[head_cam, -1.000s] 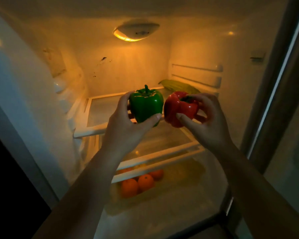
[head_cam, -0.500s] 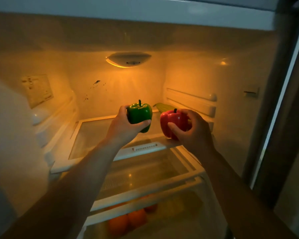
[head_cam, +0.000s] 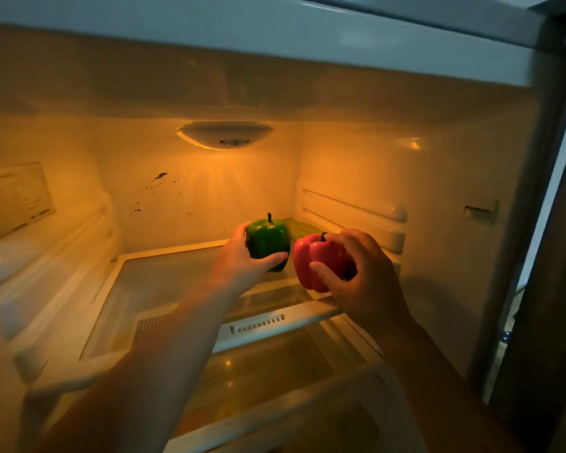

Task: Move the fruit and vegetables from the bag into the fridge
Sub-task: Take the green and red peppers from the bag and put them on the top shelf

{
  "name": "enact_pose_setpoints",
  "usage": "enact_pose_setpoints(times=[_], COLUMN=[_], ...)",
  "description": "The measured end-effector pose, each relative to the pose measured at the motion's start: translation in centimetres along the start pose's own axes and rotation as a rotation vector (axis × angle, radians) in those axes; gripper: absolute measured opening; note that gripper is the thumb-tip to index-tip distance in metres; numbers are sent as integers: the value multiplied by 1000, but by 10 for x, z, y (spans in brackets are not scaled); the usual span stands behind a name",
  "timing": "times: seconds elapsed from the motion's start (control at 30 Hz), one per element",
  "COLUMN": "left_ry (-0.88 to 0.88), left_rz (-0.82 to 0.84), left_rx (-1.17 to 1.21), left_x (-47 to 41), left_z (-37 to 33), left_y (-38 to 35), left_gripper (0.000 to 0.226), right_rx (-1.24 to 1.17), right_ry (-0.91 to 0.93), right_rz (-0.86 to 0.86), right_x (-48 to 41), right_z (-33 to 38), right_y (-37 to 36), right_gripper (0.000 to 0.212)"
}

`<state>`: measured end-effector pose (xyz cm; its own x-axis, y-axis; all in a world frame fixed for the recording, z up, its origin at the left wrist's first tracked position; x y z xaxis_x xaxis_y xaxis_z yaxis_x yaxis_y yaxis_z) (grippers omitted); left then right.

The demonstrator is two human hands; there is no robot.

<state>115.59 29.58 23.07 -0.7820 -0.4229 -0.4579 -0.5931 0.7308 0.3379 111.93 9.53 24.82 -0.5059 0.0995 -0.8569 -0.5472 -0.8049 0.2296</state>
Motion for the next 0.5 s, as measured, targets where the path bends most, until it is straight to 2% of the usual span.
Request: enact_pose_setpoints(times=[0.2, 0.4, 0.5], left_ry=[-151, -154, -175], left_rz=[-3, 6, 8], left_rx=[-110, -91, -83], left_x=[-3, -1, 2], left_z=[4, 3, 1], left_y=[-1, 1, 1], left_gripper=[79, 89, 86], right_rx=[-18, -72, -68], right_ry=[-37, -50, -56], right_rz=[-13, 24, 38], right_x=[0, 5, 5], right_z=[-8, -8, -9], right_y=[-1, -1, -2], right_gripper=[53, 62, 64])
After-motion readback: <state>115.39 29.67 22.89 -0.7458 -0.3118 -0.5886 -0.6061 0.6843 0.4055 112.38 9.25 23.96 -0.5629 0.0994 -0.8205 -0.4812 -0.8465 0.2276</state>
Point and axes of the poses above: each hand's wrist, its own x-axis away from the middle knuckle, its own y-axis out of the back of the hand, z = x × y, the point moved 10 cm from there along -x, towards the middle knuckle, and after that the axes turned 15 degrees about -z, right-handed, at the moved point
